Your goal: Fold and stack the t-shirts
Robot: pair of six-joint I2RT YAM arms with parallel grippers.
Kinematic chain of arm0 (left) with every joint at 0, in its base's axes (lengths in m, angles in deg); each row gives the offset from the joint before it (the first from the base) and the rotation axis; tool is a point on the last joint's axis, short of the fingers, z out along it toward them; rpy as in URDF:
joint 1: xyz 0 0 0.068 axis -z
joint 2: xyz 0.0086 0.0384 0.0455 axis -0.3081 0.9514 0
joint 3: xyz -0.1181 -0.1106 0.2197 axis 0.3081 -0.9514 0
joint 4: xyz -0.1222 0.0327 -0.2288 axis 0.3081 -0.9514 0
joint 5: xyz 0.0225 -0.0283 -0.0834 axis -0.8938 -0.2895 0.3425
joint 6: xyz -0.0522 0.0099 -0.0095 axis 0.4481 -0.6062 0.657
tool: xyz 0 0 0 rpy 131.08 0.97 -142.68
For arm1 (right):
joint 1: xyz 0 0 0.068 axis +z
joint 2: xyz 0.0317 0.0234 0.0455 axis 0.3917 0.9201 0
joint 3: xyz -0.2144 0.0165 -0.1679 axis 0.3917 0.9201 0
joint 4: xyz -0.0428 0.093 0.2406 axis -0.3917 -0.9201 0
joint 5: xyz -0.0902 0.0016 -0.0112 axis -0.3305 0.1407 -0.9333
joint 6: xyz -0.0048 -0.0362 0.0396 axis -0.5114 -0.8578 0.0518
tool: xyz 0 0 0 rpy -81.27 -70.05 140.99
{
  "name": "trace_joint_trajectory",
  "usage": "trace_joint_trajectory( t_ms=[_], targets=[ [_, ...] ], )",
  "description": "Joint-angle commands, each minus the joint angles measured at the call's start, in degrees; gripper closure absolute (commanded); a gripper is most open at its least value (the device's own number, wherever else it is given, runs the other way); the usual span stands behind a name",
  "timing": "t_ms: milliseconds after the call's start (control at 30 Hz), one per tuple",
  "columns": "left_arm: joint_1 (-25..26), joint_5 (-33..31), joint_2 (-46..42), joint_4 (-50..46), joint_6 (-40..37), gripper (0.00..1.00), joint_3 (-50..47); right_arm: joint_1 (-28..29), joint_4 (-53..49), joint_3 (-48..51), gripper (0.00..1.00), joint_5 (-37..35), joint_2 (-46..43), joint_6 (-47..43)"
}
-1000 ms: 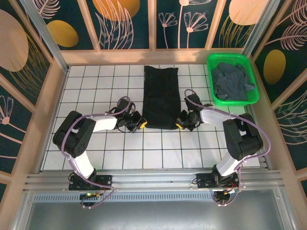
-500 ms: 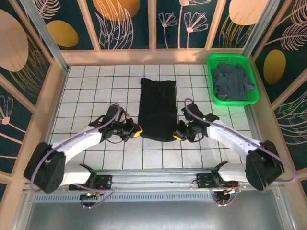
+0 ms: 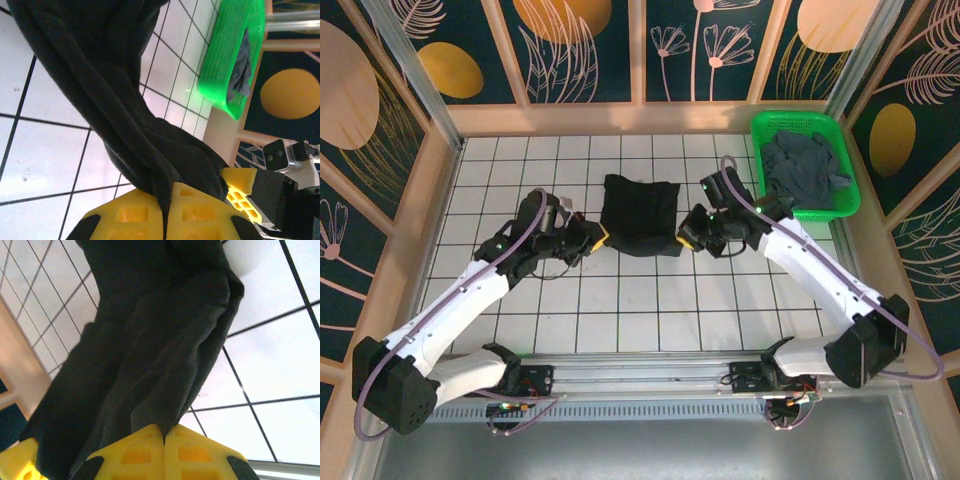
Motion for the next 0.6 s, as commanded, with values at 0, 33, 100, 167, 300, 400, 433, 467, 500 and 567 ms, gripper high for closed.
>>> trace_joint_trajectory(
  t_ms=[0, 33, 100, 167, 300, 400, 433, 467, 500, 567],
  targets=[
    [-1.83, -1.3, 3.6, 2.32, 4.49, 1.0, 1.89, -2.58, 0.24, -4.36, 1.0, -0.5, 3.97, 0.39],
    [-2.62, -1.01, 5.24, 3.96, 5.02, 1.0, 2.43, -4.06, 1.86, -5.55, 1.0, 0.19, 5.9, -0.02],
    [-4.12, -0.06, 8.97, 6.8, 5.45, 1.0, 3.57, -6.0, 3.45, -8.86, 1.0, 0.19, 9.95, -1.45],
    [-5.74, 0.37, 14.08, 8.44, 4.83, 1.0, 8.06, -8.04, 4.92, -13.43, 1.0, 0.6, 15.09, -3.33],
    [-8.64, -0.59, 25.11, 7.18, 1.18, 1.0, 16.61, -10.91, 7.67, -23.78, 1.0, 3.5, 26.72, -6.19],
    [-10.63, -1.77, 33.55, 7.91, -1.02, 1.0, 22.61, -12.63, 6.76, -33.35, 1.0, 5.47, 37.53, -8.27],
    [-11.38, -1.91, 37.27, 8.09, -1.61, 1.0, 24.86, -13.11, 6.33, -37.06, 1.0, 5.27, 41.24, -9.45],
    [-11.9, -1.79, 40.22, 8.01, -2.09, 1.0, 26.96, -13.56, 5.79, -40.56, 0.9, 4.44, 44.19, -10.8],
    [-12.53, -1.37, 43.51, 7.98, -2.39, 0.93, 29.27, -13.96, 5.07, -45.32, 0.76, 3.69, 47.95, -12.78],
    [-13.0, -1.0, 48.46, 8.15, -2.65, 0.68, 33.21, -14.84, 3.39, -54.27, 0.53, 4.24, 54.04, -16.16]
  ],
)
